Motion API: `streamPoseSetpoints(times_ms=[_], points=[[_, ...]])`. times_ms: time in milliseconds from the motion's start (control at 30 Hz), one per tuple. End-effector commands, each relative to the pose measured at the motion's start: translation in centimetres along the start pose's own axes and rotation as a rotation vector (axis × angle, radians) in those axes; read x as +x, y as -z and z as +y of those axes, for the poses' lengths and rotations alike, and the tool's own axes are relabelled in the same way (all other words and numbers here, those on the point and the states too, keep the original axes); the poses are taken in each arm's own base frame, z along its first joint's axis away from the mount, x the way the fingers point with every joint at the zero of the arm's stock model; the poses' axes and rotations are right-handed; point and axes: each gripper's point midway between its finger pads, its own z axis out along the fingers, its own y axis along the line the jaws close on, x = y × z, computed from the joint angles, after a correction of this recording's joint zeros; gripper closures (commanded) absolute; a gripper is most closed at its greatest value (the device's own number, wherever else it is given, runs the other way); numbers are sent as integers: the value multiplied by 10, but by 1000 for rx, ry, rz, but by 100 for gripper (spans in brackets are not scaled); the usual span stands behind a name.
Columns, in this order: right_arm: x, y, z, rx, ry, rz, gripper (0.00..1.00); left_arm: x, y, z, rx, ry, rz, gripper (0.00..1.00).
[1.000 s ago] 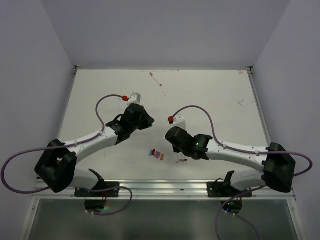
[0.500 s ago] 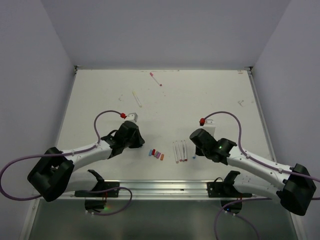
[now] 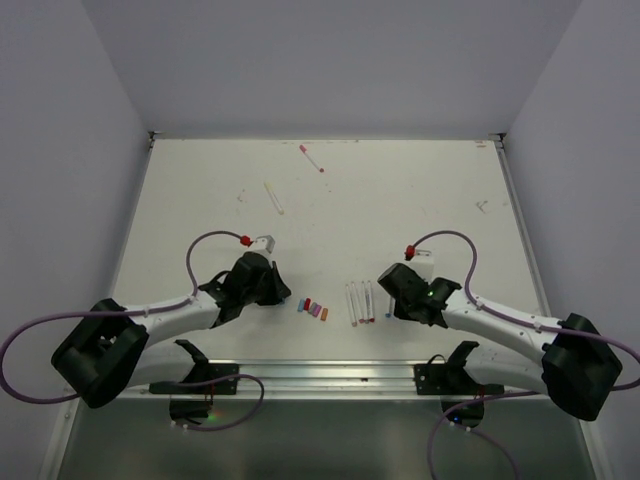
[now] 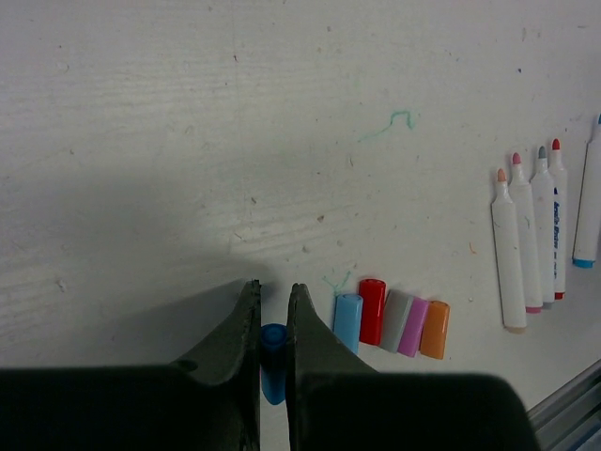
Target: Open the pen caps
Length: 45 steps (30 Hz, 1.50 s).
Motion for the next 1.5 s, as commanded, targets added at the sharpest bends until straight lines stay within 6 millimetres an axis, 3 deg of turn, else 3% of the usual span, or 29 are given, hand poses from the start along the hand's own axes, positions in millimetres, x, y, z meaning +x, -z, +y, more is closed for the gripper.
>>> streamPoseSetpoints(times_ms=[0,333,700,1033,1200,1333,1467], points=[[-4,-5,0,8,-73,-26,98,-5,0,-13,80,-1,-33,100],[-2,-14,6,-4,-60,-7,89,11,-9,-14,112,23,3,98],[-6,-10,9,-37,-70,-23,74,13,-5,1,37,32,0,83],[-5,-11,14,-59,-62,-11,69,16,-3,1,44,43,9,63],[-8,-9,16,-75,-56,-19,69,16,-3,1,40,44,7,61],[-12,-5,19,-93,-62,-28,68,9,1,-3,44,42,-6,59],[-17,0,20,-102,-58,-41,61,-27,9,-9,-16,23,-91,52]])
